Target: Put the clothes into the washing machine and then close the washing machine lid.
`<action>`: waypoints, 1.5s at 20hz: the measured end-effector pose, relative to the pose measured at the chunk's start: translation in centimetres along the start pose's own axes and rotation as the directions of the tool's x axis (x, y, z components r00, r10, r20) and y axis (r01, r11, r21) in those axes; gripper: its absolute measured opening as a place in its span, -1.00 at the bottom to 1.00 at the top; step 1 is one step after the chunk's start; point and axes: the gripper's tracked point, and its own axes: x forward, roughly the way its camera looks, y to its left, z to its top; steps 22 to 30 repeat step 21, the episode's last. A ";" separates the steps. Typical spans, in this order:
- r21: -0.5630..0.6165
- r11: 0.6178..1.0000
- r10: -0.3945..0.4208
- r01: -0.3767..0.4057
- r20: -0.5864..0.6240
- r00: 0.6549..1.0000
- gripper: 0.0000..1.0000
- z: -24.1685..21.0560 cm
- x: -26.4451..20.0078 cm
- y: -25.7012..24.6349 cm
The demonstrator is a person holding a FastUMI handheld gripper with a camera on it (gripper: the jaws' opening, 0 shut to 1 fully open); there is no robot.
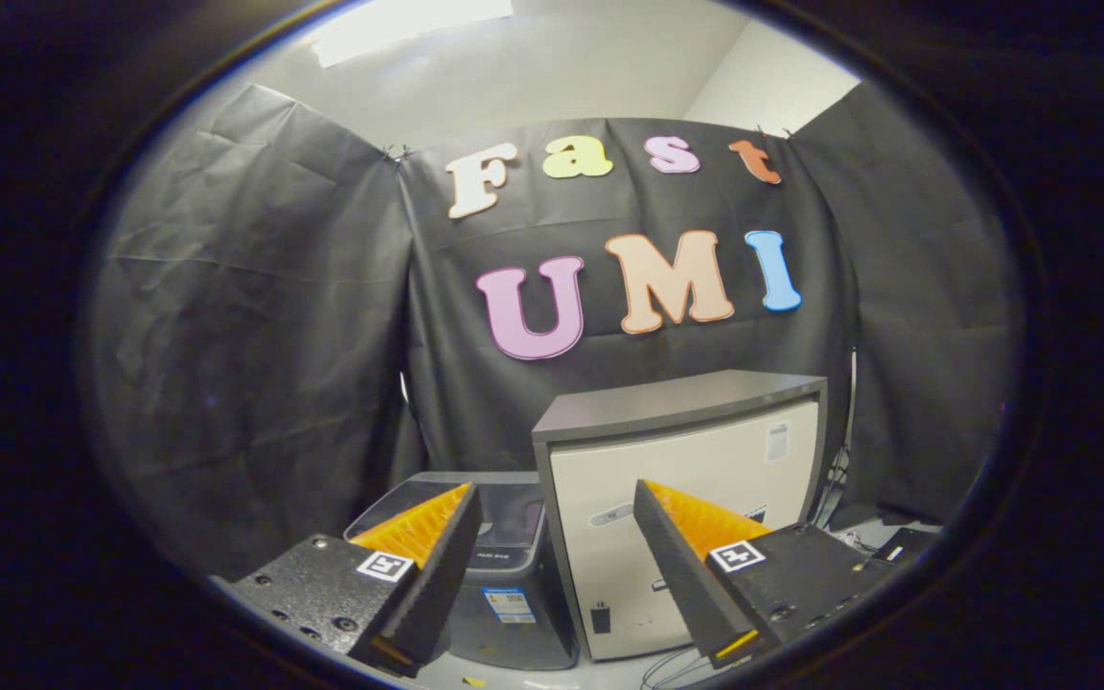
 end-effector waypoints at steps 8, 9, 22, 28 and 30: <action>-0.010 1.000 -0.030 0.030 0.014 0.999 0.93 0.8 0.4 -0.7; -0.005 1.000 -0.026 0.026 0.024 0.999 0.93 1.2 0.4 -0.5; -0.093 0.995 0.066 -0.040 0.288 0.955 0.93 4.2 2.9 -2.1; -0.093 0.995 0.066 -0.040 0.288 0.955 0.93 4.2 2.9 -2.1; -0.093 0.995 0.066 -0.040 0.288 0.955 0.93 4.2 2.9 -2.1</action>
